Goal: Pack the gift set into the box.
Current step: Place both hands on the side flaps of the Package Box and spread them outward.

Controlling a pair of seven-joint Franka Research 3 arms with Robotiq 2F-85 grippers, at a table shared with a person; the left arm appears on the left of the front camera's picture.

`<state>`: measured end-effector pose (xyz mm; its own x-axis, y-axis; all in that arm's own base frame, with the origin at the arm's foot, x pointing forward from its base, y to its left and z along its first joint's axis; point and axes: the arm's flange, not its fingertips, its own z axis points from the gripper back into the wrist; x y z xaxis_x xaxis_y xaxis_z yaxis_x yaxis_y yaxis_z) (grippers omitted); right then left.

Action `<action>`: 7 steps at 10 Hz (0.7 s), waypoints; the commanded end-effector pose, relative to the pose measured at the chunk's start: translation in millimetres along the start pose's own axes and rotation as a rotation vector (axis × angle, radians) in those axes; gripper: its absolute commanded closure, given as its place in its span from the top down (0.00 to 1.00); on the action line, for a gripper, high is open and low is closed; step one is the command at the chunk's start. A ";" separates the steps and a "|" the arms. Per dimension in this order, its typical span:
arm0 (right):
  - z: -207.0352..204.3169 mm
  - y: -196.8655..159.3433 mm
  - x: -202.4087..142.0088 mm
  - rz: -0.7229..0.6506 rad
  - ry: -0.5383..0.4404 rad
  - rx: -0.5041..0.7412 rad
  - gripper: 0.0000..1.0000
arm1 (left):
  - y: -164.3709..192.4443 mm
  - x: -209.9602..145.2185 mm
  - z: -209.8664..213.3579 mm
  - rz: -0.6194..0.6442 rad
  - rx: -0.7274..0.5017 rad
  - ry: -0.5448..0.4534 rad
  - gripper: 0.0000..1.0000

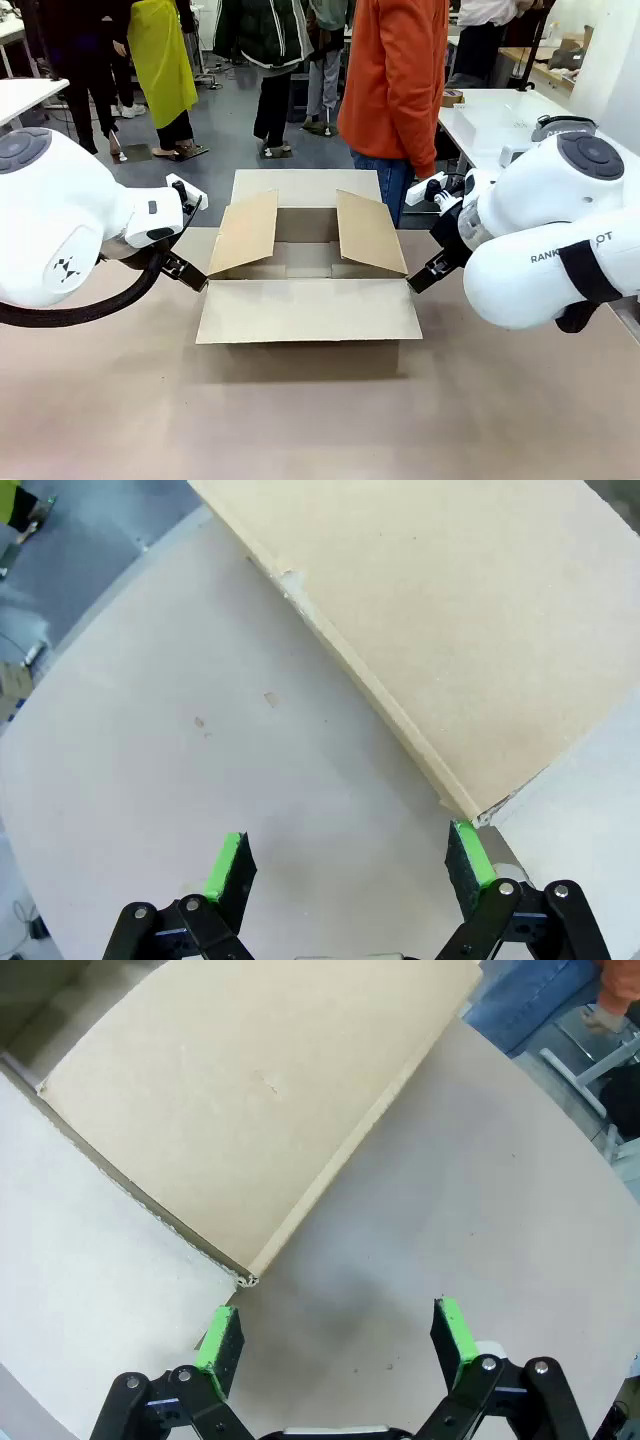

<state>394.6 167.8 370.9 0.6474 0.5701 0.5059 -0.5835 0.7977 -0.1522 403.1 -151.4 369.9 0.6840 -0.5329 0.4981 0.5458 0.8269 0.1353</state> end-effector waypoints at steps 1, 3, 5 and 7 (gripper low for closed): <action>0.0 0.0 0.0 0.000 0.000 0.000 1.00 | 0.0 0.1 0.1 0.000 0.000 -0.001 1.00; 0.0 0.0 0.0 0.000 0.000 0.000 1.00 | 0.0 0.1 0.1 0.000 0.000 -0.001 1.00; 0.0 0.0 0.0 0.000 0.000 0.000 1.00 | 0.0 0.1 0.1 0.000 0.000 -0.001 1.00; 0.0 0.0 0.0 0.000 0.000 0.000 1.00 | 0.0 0.1 0.1 0.000 0.000 -0.001 1.00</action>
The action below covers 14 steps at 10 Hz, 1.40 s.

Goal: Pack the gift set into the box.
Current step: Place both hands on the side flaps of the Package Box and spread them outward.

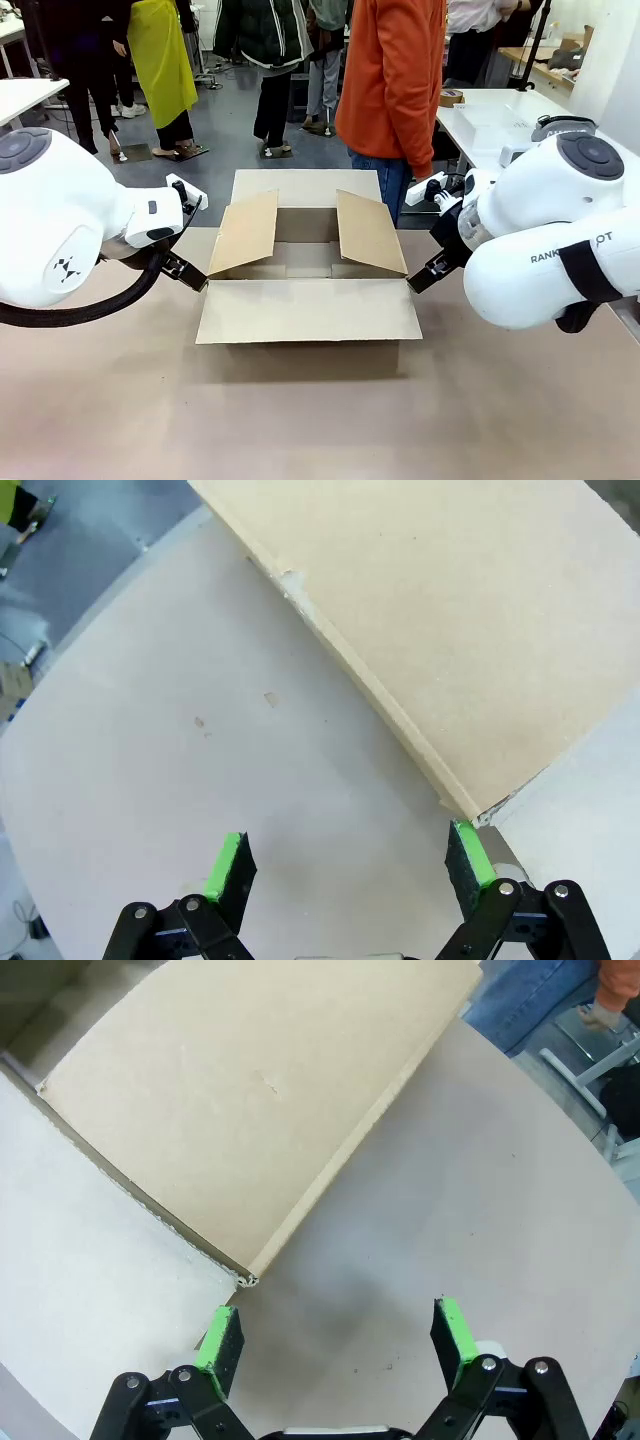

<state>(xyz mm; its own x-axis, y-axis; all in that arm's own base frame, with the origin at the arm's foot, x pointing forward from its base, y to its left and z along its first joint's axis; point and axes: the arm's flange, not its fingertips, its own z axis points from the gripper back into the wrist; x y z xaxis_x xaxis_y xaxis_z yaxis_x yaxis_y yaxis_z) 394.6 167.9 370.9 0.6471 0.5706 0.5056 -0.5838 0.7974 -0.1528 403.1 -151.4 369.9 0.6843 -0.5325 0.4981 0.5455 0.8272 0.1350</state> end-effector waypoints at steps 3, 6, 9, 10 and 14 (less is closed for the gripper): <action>0.0 -0.1 0.0 -0.001 0.000 0.000 1.00 | -0.1 0.1 0.1 -0.001 0.000 -0.001 1.00; 0.0 0.0 0.0 0.000 0.000 0.000 1.00 | -0.1 0.1 0.1 -0.001 0.000 -0.001 1.00; 53.9 -20.0 -2.3 -0.001 0.028 0.005 1.00 | 2.3 -9.7 58.1 -0.054 -0.052 0.029 1.00; 93.4 -30.8 -9.7 -0.018 0.049 -0.001 1.00 | 7.1 -25.8 97.8 -0.039 -0.054 0.032 1.00; 214.8 -90.0 -69.9 -0.387 -0.092 0.201 1.00 | 59.9 -108.3 227.8 0.246 -0.287 -0.187 1.00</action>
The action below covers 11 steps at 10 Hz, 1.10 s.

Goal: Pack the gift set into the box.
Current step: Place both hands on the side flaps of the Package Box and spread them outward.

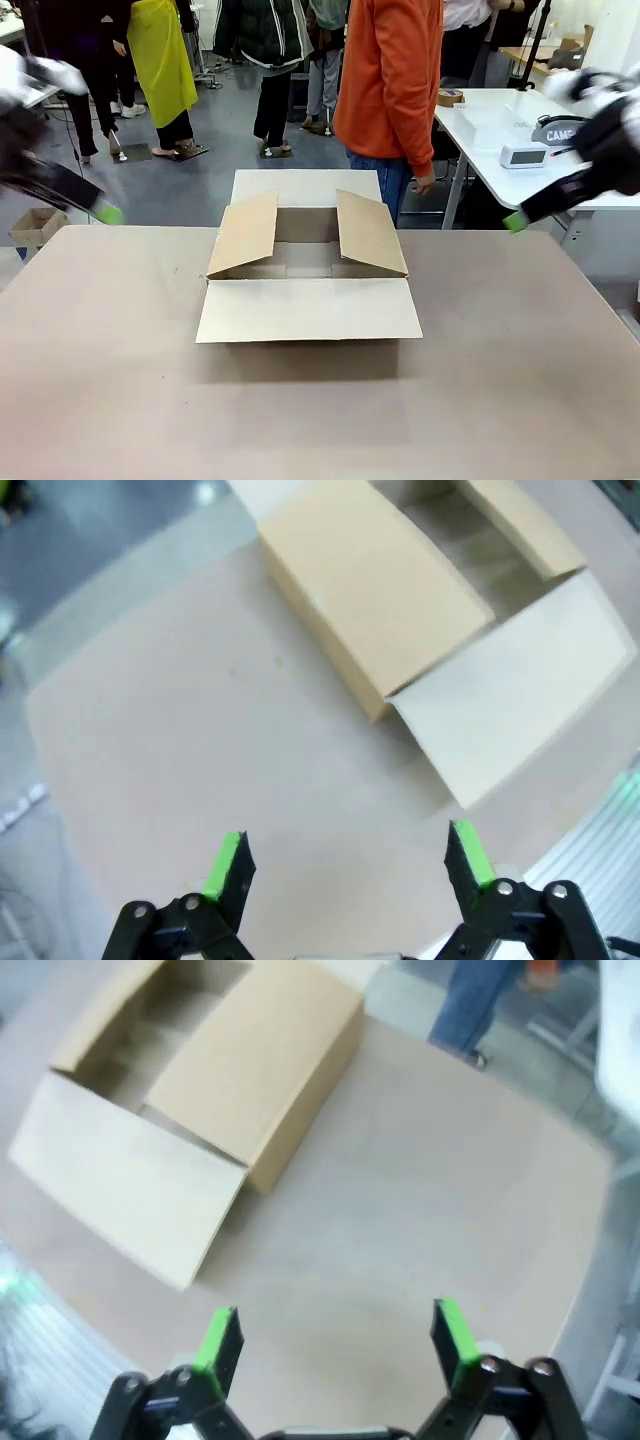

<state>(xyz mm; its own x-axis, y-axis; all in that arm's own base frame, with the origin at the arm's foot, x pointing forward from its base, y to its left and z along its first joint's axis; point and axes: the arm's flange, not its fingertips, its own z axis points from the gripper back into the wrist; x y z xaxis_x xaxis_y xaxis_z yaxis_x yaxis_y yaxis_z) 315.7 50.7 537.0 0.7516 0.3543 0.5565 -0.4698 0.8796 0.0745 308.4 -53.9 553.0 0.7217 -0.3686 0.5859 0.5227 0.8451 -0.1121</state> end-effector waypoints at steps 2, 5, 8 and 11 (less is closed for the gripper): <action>42.3 -111.9 -73.4 -0.562 -0.132 0.373 1.00 | 120.8 -126.4 43.1 0.339 -0.312 -0.234 1.00; 18.0 -220.9 -156.0 -0.895 -0.322 0.781 1.00 | 241.1 -194.6 3.6 0.661 -0.531 -0.338 1.00; 21.7 -217.9 -193.2 -0.823 -0.239 0.618 1.00 | 237.5 -235.5 12.5 0.710 -0.487 -0.346 1.00; 21.7 -217.9 -193.2 -0.823 -0.239 0.618 1.00 | 237.5 -235.5 12.5 0.710 -0.487 -0.346 1.00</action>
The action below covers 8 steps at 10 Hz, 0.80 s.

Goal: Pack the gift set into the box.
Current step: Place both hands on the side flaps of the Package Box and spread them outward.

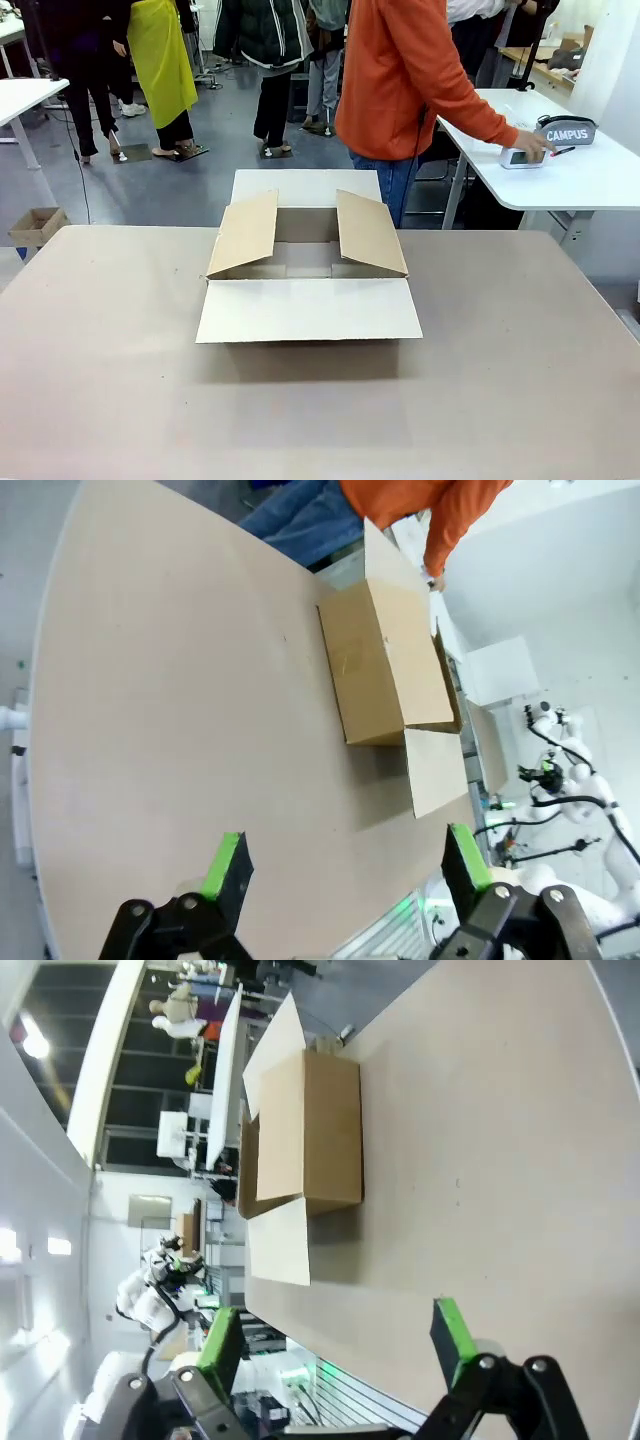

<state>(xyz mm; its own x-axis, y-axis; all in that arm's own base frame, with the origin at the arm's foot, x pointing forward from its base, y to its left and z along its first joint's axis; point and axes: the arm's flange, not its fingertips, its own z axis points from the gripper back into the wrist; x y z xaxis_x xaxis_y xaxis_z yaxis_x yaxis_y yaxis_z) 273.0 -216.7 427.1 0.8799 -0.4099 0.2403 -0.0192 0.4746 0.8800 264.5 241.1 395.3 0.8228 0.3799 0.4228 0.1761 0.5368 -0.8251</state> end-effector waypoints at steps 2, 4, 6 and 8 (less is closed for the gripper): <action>6.2 4.1 -8.2 0.042 -0.024 0.013 1.00 | -5.3 -5.9 3.4 -0.026 -0.004 -0.013 1.00; -17.7 36.4 -6.4 0.104 -0.023 -0.059 1.00 | -43.1 -2.8 -8.1 -0.066 0.031 0.014 1.00; -72.4 120.1 -30.1 0.339 -0.011 -0.186 1.00 | -143.9 -3.2 -56.4 -0.230 0.113 0.089 1.00; -152.7 187.3 -63.7 0.576 -0.038 -0.318 1.00 | -237.4 -17.4 -134.5 -0.416 0.202 0.250 1.00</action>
<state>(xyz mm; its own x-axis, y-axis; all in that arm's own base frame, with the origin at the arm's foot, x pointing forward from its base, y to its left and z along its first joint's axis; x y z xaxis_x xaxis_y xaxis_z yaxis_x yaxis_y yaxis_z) 304.4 -59.1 550.9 0.8156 -0.0628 0.5753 -0.3206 0.7785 0.5396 287.4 71.9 533.5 0.8220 0.0028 0.5695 0.3905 0.7251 -0.5672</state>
